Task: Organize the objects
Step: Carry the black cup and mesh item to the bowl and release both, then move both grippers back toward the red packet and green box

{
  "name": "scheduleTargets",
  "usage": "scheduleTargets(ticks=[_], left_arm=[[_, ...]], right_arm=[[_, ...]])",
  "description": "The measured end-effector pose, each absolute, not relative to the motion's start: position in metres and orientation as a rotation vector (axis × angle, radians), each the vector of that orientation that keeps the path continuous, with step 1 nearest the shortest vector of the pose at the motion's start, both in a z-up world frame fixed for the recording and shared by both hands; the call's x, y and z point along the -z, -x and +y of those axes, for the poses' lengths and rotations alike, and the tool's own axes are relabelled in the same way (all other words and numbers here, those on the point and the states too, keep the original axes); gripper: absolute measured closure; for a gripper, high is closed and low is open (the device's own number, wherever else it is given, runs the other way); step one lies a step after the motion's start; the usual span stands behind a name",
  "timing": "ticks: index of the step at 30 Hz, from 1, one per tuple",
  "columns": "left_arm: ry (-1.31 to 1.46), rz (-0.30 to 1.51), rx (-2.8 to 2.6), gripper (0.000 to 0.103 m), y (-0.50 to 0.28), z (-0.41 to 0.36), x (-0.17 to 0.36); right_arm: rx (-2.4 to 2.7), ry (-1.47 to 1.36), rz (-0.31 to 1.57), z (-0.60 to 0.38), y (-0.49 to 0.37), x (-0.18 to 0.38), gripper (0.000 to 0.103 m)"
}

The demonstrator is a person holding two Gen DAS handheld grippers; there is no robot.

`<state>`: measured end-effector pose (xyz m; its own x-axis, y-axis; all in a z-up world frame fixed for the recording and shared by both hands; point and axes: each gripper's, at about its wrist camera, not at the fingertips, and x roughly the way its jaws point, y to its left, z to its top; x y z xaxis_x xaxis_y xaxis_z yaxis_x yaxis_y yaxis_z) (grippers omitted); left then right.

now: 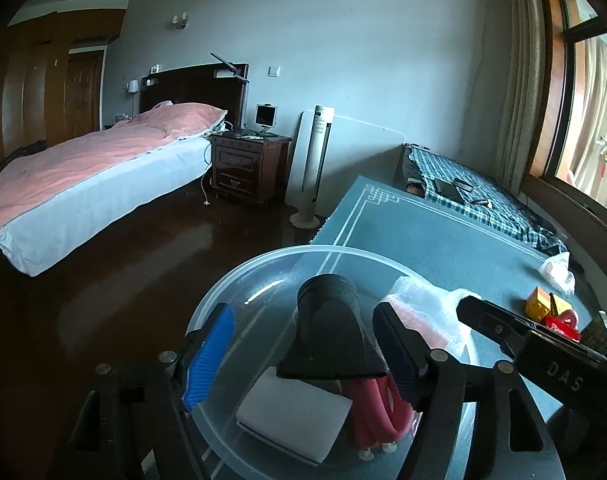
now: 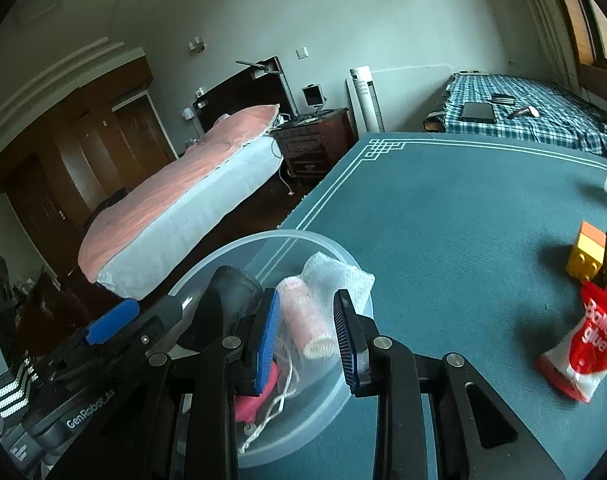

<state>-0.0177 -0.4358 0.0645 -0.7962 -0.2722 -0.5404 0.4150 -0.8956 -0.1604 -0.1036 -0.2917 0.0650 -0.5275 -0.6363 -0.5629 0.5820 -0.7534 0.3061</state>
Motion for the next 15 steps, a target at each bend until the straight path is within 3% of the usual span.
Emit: scheduleTargets(ticks=[5, 7, 9, 15], left_arm=[[-0.724, 0.384, 2.651, 0.006, 0.015, -0.433, -0.067], [-0.715, 0.383, 2.654, 0.004, 0.013, -0.433, -0.068], [-0.710, 0.377, 2.654, 0.001, 0.013, -0.431, -0.070], [-0.700, 0.355, 2.660, 0.000, 0.013, -0.424, -0.073]], right_arm=[[2.292, -0.902, -0.104, -0.281, 0.101, -0.059, 0.073], [2.311, -0.912, -0.106, -0.274, 0.099, -0.057, 0.068], [2.332, -0.923, -0.116, -0.265, 0.099, -0.055, 0.050], [2.400, -0.919, -0.147, -0.240, 0.096, -0.056, 0.047]])
